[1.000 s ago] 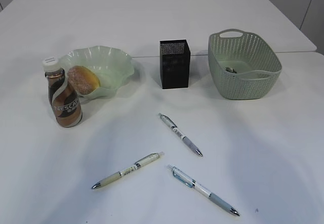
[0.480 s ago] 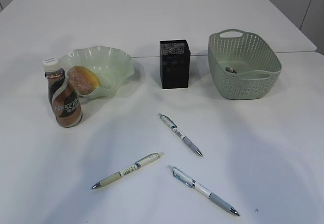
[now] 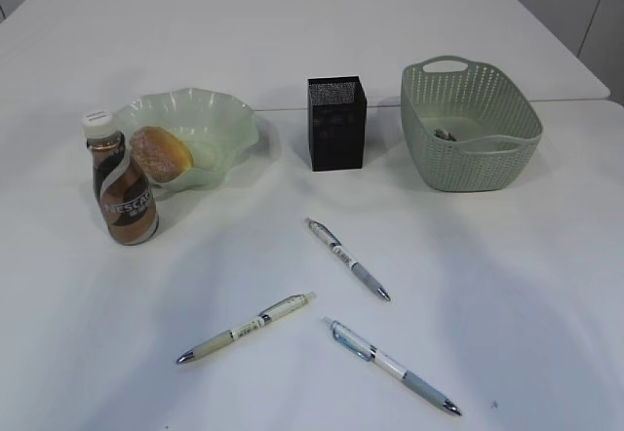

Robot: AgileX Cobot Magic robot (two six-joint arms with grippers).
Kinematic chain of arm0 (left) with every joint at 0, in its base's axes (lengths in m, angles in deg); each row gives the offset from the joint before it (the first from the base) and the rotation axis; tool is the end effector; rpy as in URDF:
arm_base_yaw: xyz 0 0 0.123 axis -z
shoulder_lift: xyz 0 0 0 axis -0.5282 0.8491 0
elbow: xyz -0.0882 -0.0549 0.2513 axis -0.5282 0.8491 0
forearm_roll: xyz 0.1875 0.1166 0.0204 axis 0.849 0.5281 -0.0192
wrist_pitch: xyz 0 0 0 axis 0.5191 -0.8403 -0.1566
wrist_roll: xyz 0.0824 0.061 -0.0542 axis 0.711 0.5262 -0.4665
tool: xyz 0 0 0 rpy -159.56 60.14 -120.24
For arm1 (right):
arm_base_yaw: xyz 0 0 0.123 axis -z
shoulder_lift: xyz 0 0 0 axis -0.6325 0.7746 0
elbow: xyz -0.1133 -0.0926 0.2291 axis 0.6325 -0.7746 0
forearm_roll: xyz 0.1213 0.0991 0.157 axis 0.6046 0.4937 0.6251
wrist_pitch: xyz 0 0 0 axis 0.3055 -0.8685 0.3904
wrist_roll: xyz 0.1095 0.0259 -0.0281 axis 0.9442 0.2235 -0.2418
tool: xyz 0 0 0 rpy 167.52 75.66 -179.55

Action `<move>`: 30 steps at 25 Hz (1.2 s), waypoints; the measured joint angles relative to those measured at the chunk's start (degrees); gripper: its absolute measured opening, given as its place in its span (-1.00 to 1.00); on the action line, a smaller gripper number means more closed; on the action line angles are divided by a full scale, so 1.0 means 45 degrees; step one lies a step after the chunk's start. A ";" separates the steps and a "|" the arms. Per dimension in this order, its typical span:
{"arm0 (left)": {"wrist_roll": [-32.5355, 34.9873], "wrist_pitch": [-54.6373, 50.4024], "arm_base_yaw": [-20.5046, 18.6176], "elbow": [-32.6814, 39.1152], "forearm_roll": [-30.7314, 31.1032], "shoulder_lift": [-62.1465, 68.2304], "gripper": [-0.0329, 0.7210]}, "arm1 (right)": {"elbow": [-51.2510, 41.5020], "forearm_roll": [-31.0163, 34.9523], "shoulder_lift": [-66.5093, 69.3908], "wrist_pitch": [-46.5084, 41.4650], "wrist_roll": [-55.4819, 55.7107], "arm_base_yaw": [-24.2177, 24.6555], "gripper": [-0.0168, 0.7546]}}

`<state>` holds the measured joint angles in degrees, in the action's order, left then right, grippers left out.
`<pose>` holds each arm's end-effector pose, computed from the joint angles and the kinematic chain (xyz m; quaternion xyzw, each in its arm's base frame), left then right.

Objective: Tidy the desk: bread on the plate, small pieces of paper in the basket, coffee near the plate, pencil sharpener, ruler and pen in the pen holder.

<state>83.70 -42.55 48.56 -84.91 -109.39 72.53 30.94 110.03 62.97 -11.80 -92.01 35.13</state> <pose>0.4056 -0.2332 0.3919 0.3441 0.5145 -0.6387 0.4571 0.3869 0.1352 0.3934 -0.3608 0.6562 0.4597 0.4774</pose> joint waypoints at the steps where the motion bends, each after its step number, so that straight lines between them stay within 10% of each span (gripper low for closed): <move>1: 0.0000 0.0000 0.0000 0.0000 0.0000 0.0000 -0.29 | 0.0000 0.0000 0.0000 0.0000 0.0000 0.0000 -0.19; 30: 0.0000 0.0000 0.0000 0.0000 0.0000 0.0000 -0.29 | 0.0000 0.0000 0.0000 0.0018 -0.0018 0.0000 -0.20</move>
<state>83.70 -42.55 48.56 -84.91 -109.39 72.53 30.94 110.03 62.97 -11.72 -92.10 35.13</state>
